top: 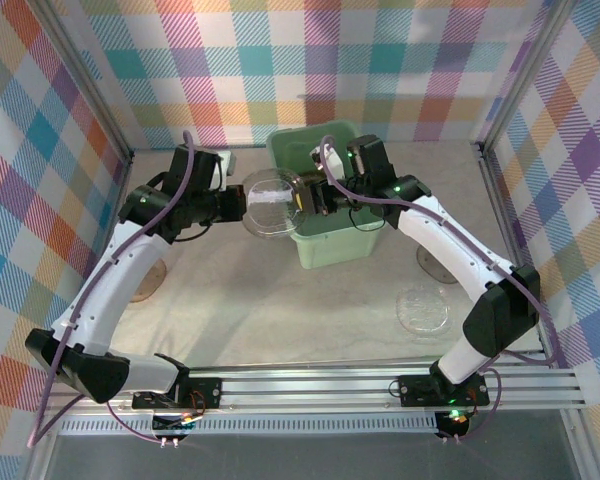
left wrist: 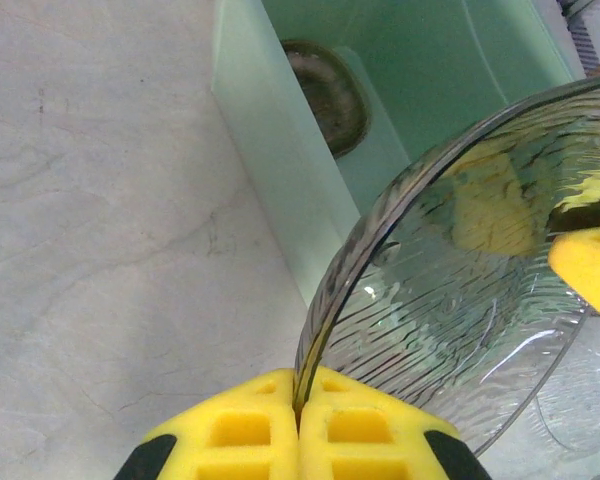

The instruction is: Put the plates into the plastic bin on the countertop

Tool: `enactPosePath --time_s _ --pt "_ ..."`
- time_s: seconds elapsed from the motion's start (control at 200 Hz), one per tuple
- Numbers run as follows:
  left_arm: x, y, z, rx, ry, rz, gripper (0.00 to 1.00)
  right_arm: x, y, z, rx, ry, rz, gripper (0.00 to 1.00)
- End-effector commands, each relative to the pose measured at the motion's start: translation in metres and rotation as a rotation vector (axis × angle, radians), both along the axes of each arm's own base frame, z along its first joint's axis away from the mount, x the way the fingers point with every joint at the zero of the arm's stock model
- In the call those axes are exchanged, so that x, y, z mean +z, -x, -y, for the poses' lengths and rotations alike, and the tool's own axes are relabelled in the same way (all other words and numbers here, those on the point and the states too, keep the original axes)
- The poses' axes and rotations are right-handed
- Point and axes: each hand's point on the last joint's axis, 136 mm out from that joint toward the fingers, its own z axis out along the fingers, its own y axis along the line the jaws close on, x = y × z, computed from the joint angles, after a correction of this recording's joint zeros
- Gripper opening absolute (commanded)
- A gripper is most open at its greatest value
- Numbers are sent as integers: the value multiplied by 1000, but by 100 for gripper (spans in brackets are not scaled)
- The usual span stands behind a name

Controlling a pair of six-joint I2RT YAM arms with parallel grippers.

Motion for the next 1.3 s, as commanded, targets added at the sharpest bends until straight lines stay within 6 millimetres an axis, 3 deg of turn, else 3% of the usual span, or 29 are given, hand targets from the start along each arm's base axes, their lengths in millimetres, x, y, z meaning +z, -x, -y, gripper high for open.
enactPosePath --time_s 0.0,0.165,0.255,0.385,0.46,0.575,0.665,0.755,0.84,1.06,1.295 --pt "15 -5 8 -37 12 43 0 7 -4 -1 -4 -15 7 17" --pt "18 -15 11 -47 -9 42 0 6 -7 2 -20 3 16 3" --pt "21 -19 15 -60 -10 45 0 6 -8 3 -30 10 18 0" --pt "23 -28 15 -51 -27 60 9 6 -12 5 -56 15 15 0" --pt "28 -35 12 -23 -36 82 23 7 -15 5 -74 7 10 0" --pt "49 -49 2 41 -19 137 67 14 -24 6 -128 -9 3 0" --pt "70 -61 -10 92 22 199 83 20 -35 7 -171 -24 -15 0" --pt "81 -70 -23 135 70 234 86 21 -50 11 -248 -26 -60 0" --pt "79 -79 -37 172 93 234 86 19 -69 21 -390 -48 -109 0" --pt "45 -96 -69 227 153 145 87 8 -103 53 -825 -250 -292 0" --pt "11 -116 -86 259 241 69 86 -28 -109 69 -1144 -326 -477 0"
